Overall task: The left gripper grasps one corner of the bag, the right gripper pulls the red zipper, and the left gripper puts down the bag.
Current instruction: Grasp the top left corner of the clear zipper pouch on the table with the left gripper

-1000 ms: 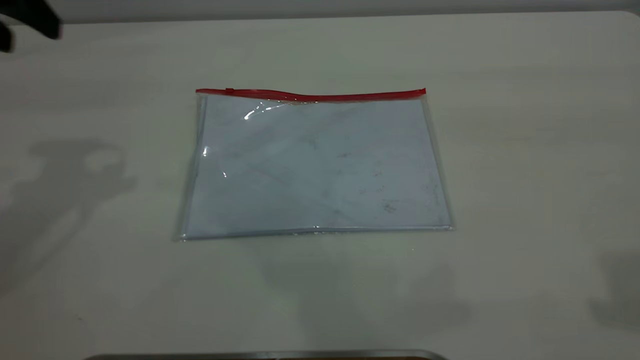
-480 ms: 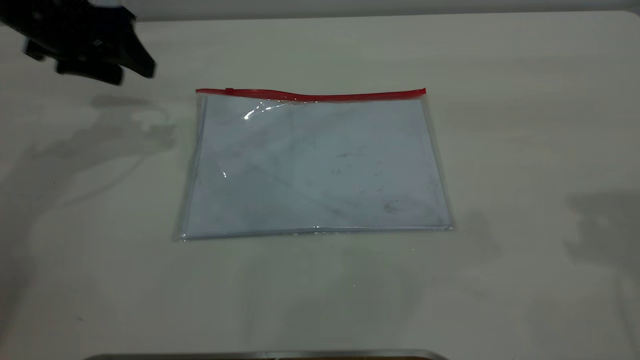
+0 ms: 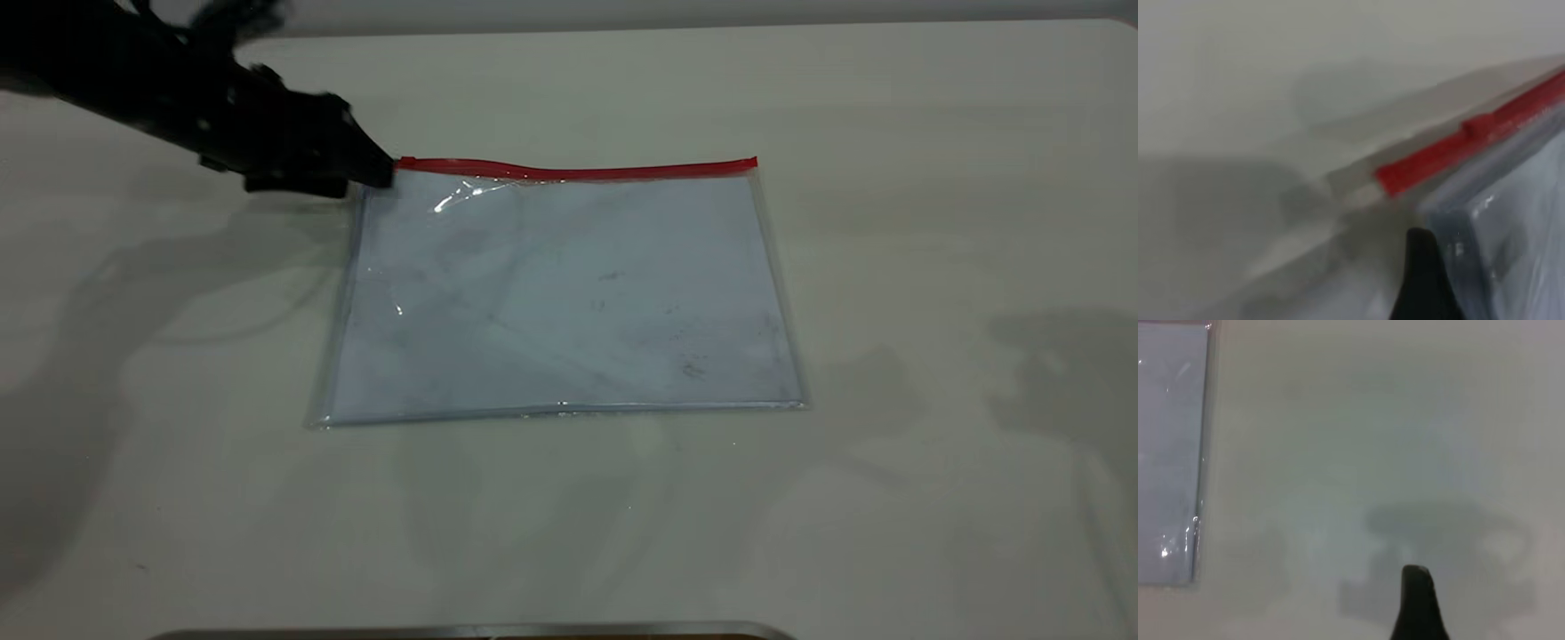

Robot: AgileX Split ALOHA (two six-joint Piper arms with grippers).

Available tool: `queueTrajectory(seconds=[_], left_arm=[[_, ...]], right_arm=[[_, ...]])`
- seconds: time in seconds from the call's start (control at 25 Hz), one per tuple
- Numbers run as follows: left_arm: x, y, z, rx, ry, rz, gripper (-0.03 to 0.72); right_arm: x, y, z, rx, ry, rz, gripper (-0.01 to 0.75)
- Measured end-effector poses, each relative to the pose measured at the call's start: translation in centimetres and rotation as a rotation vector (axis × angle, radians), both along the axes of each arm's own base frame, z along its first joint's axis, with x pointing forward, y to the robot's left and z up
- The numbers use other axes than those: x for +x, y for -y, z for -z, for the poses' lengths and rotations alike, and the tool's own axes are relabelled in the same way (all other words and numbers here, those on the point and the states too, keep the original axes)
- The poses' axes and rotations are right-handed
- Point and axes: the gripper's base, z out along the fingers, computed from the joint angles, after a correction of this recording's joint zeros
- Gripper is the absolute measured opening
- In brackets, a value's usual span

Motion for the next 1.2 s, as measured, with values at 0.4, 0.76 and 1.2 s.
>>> queueTrajectory(seconds=[0.4, 0.76, 1.2], left_arm=[[0.0, 0.7, 1.2, 0.014, 0.016, -0.018, 0.581], [0.1, 0.1, 1.4, 0.043, -0.023, -0.091, 0.58], [-0.3, 0.5, 1.9, -0.023, -0.051, -0.067, 0.552]], right_arm=[[0.1, 0.0, 0.1, 0.0, 0.001, 0.0, 0.578], [0.1, 0.0, 0.1, 0.0, 0.001, 0.0, 0.578], [0.1, 0.0, 0.0, 0.0, 0.002, 0.0, 0.578]])
